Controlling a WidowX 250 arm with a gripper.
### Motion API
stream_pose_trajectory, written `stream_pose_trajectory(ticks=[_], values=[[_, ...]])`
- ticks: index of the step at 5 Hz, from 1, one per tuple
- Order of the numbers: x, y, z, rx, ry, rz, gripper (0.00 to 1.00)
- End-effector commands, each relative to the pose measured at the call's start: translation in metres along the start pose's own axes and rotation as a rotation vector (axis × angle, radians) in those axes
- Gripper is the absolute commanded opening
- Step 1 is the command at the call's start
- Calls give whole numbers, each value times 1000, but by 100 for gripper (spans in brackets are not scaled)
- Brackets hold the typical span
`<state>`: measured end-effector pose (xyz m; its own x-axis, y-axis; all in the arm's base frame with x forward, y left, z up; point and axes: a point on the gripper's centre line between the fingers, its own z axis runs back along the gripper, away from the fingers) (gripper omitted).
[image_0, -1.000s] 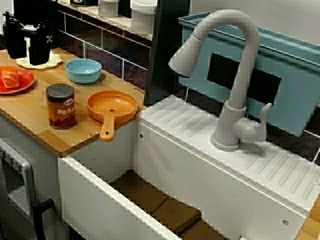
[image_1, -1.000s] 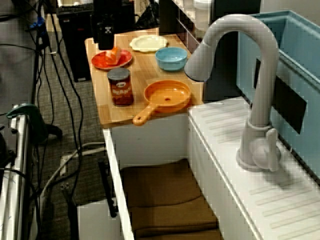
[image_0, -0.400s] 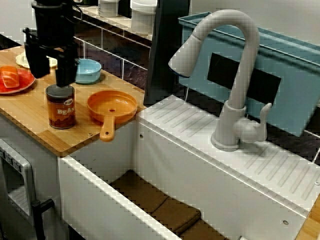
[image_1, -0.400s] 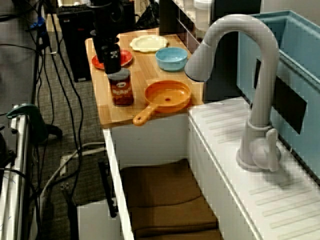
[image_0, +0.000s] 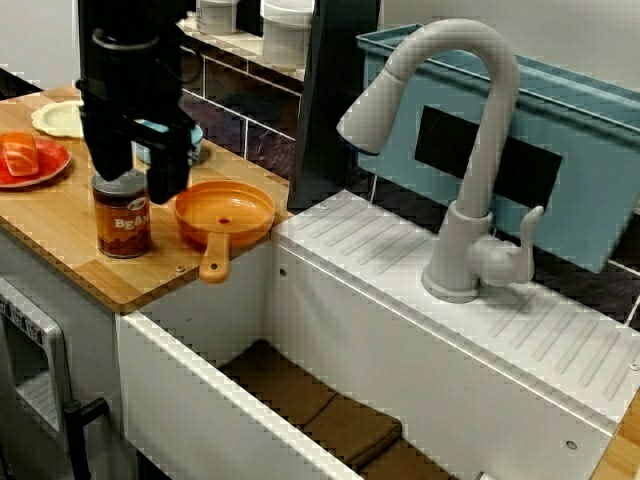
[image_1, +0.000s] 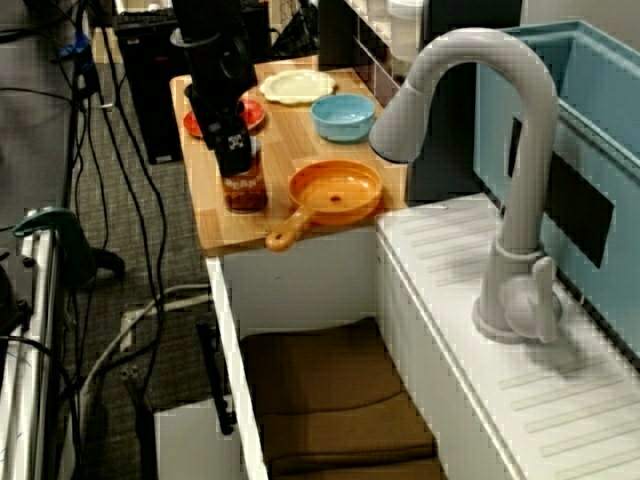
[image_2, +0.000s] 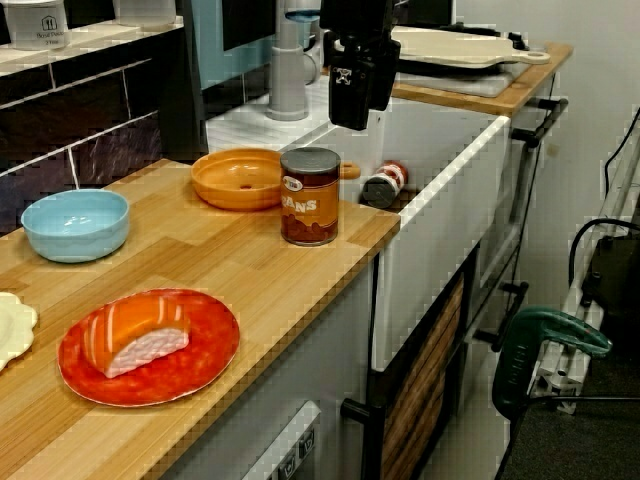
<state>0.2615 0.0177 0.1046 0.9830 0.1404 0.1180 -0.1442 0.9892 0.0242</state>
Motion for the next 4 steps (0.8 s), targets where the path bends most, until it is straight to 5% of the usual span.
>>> stream_pose_trajectory(ticks=[1,2,3,4], values=[[11,-19,-17,2,-32,7,100],[17,-24,-33,-1,-12,27,100],[13,-27,-46,2,-16,23,0],[9,-21,-52,5,9,21,0]])
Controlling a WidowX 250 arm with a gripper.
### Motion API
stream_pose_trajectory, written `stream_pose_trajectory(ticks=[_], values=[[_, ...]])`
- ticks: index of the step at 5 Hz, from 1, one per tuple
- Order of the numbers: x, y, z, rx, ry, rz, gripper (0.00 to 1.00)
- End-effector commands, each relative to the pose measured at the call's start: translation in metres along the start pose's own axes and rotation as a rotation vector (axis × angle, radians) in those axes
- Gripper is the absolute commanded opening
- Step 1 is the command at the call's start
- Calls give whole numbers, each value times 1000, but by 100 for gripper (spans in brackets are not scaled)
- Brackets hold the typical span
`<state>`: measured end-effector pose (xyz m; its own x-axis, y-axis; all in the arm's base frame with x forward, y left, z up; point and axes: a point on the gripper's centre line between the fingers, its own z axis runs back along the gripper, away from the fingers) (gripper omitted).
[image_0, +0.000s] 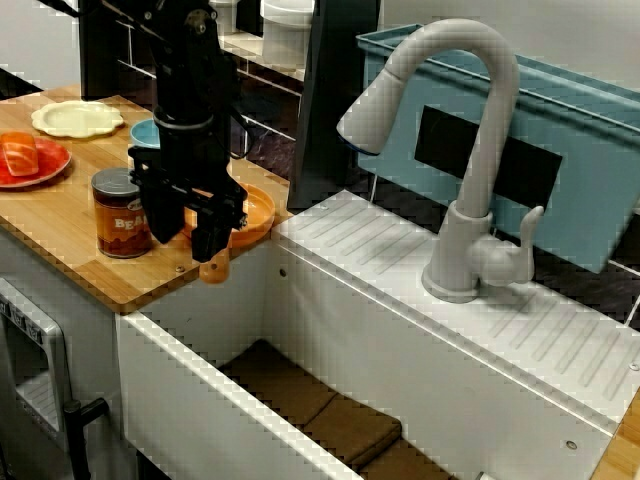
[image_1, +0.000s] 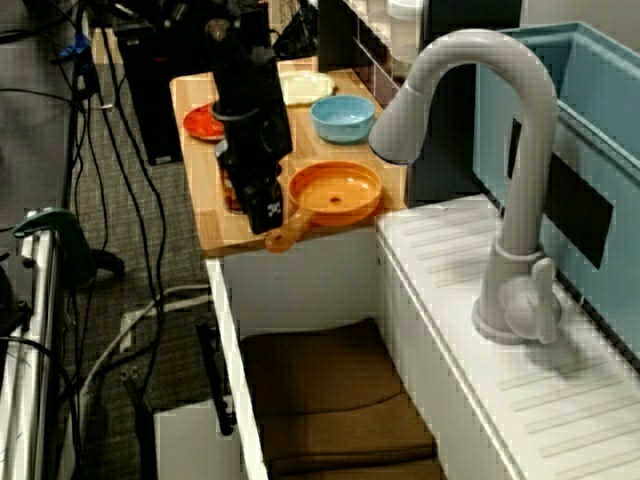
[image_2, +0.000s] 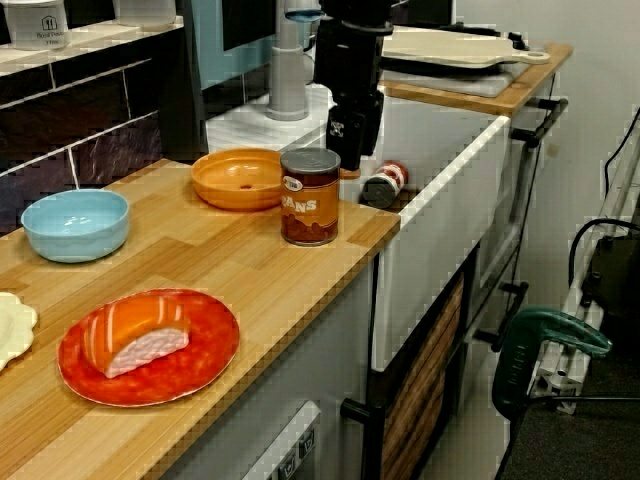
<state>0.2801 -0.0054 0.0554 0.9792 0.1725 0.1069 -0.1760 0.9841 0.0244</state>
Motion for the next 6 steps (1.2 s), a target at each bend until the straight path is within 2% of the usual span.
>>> stream_pose_trajectory(ticks=[1,2,3,4,5,6], values=[[-2,14,-1,59,34,-118,0],[2,28,4,79,62,-167,0],[12,45,11,88,59,-151,0],[29,62,12,121,39,-144,0],[46,75,7,167,54,-184,0],[65,90,2,210,36,-178,0]])
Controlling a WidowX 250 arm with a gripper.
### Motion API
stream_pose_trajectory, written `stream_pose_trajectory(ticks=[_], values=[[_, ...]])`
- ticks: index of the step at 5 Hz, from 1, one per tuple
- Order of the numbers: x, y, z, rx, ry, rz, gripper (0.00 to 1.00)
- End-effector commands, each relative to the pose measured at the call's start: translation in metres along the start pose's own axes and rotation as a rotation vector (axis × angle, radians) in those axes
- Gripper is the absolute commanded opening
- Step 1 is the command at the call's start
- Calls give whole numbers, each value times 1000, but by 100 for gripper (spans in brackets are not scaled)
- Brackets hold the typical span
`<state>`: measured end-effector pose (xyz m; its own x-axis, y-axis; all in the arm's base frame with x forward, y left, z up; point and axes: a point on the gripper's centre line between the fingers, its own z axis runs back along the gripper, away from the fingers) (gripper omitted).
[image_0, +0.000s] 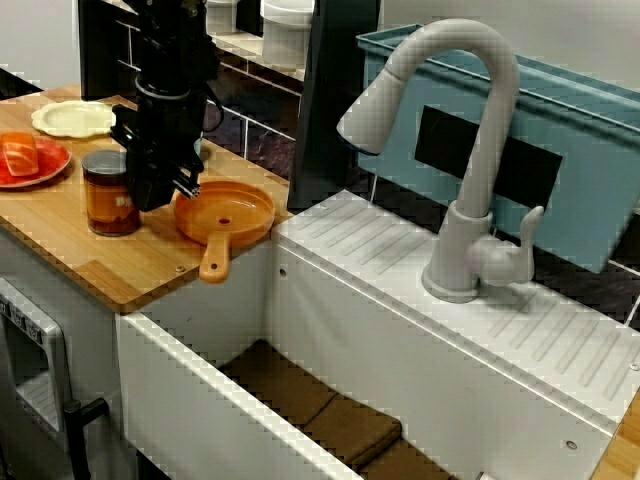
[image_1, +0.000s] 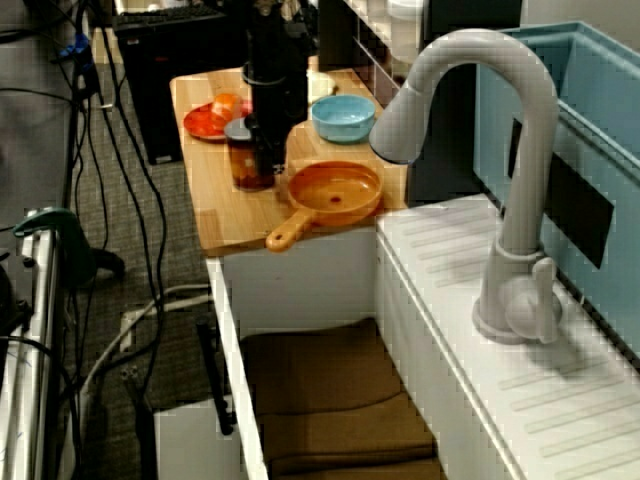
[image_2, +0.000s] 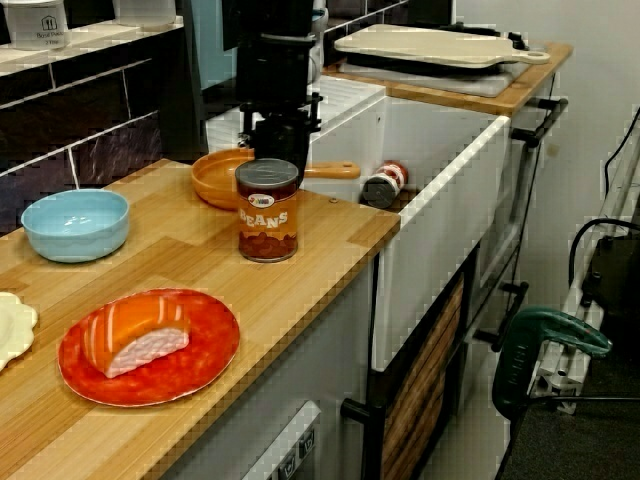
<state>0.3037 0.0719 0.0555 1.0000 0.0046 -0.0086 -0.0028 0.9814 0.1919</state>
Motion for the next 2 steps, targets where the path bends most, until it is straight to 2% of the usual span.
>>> stream_pose_trajectory(ticks=[1,2], values=[[39,42,0,97,-46,42,0],[48,52,-3,113,-6,36,0]])
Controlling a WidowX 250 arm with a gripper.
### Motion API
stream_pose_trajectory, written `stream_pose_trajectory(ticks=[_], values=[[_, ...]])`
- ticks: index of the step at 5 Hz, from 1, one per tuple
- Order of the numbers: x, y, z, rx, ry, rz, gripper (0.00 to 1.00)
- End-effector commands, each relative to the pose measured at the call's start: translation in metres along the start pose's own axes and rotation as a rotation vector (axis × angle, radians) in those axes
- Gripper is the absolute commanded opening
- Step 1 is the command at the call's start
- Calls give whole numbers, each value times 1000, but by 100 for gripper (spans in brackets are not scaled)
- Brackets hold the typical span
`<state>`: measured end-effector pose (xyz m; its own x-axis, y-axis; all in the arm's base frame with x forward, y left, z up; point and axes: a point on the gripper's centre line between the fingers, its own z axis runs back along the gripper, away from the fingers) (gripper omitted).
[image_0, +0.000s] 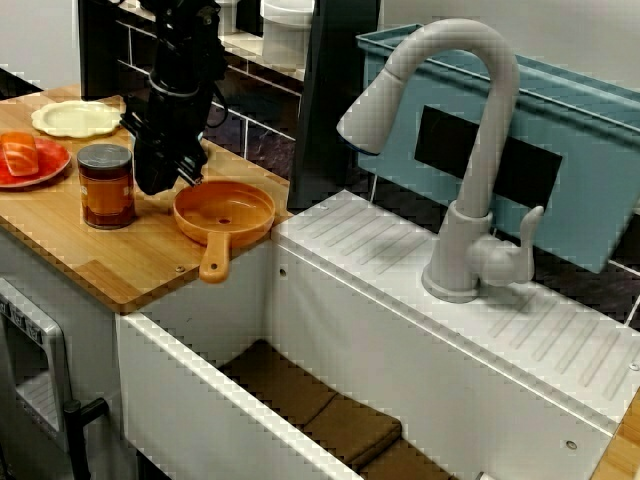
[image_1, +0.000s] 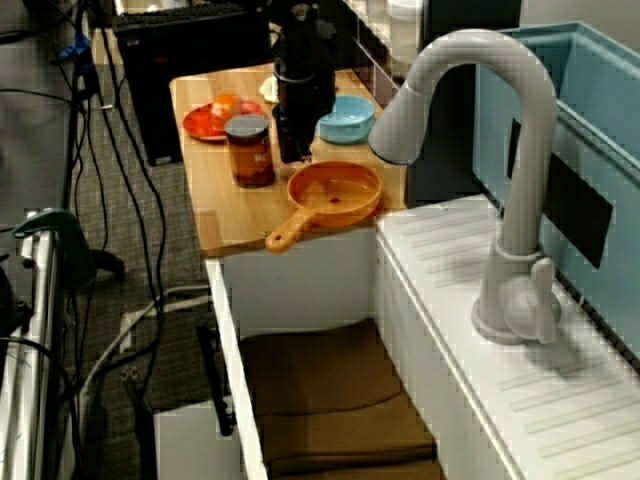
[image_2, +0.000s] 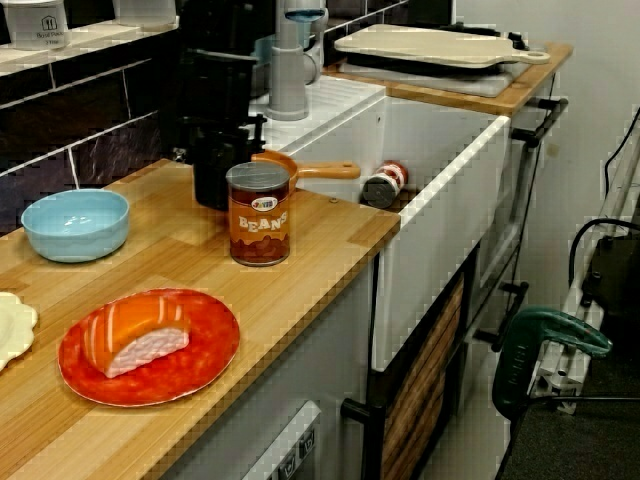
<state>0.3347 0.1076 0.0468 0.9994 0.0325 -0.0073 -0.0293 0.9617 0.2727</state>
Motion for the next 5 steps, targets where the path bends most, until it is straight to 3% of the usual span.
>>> stream_pose_trajectory(ticks=[1,2,5], values=[[26,31,10,-12,21,59,0],[28,43,12,-29,24,98,0],[-5,54,21,-105,34,100,0]])
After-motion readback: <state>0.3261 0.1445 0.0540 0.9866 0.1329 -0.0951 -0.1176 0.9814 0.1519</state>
